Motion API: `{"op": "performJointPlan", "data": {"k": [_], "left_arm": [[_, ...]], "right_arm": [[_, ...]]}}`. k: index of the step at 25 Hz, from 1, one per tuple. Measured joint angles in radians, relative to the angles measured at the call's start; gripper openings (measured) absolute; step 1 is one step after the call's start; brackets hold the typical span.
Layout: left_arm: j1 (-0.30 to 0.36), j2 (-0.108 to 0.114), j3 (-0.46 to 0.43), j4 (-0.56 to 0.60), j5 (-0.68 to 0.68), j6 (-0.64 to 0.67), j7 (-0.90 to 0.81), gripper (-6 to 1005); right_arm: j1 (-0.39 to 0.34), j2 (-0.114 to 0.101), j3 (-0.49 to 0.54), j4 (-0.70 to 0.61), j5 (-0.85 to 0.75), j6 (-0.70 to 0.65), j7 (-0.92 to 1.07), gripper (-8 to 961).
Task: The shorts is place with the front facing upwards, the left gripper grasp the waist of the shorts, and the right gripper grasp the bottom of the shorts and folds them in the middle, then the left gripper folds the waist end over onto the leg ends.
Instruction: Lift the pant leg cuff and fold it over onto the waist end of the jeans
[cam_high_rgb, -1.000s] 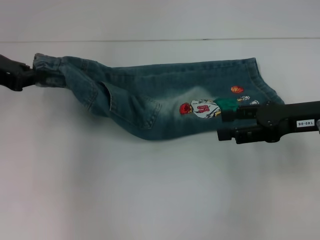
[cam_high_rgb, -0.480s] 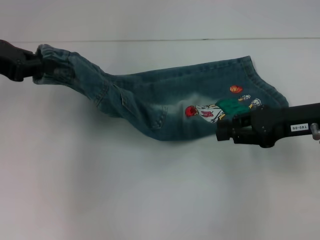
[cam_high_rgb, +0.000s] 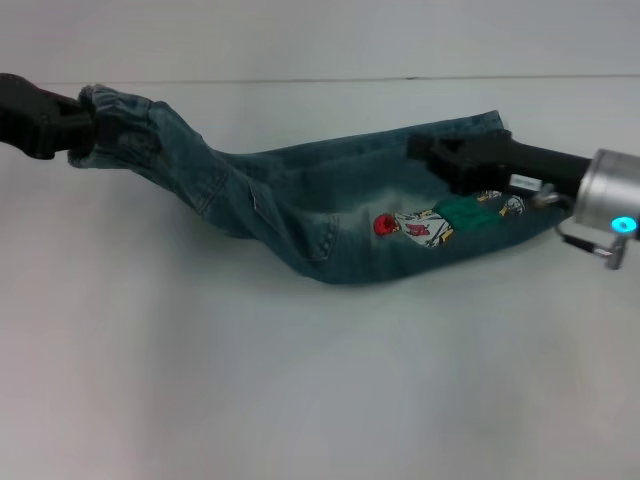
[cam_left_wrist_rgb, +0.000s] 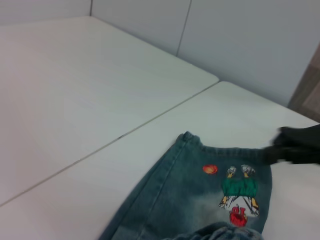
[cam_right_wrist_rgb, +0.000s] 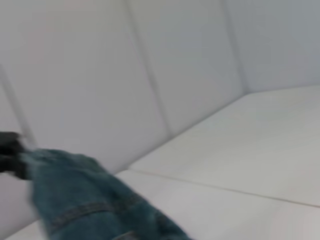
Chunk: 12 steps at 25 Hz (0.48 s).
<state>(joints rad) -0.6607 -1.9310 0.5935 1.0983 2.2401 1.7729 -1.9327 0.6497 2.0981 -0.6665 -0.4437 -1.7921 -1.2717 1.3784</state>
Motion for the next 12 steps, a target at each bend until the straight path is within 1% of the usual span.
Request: {"op": "performJointPlan", "data": {"k": [3, 5, 7, 9, 12], "left_arm": [[-0.003, -0.002, 0.0, -0.001, -0.019, 0.006, 0.0, 39], [-0.006, -0.002, 0.002, -0.004, -0.041, 0.01, 0.0, 39], [-0.008, -0.002, 0.004, -0.007, -0.06, 0.011, 0.0, 39], [-0.011, -0.002, 0.004, -0.008, -0.072, 0.011, 0.0, 39], [-0.018, -0.004, 0.004, -0.01, -0.087, 0.011, 0.0, 40]], "right_arm": [[0.064, -0.002, -0.007, 0.193, 0.122, 0.142, -0.188, 18], [0.093, 0.005, -0.004, 0.265, 0.184, 0.203, -0.299, 0], [0.129, 0.01, 0.001, 0.359, 0.263, 0.245, -0.445, 2], [0.161, 0.011, 0.004, 0.436, 0.333, 0.273, -0.571, 4], [0.199, 0.017, 0.004, 0.492, 0.368, 0.316, -0.678, 7]]}}
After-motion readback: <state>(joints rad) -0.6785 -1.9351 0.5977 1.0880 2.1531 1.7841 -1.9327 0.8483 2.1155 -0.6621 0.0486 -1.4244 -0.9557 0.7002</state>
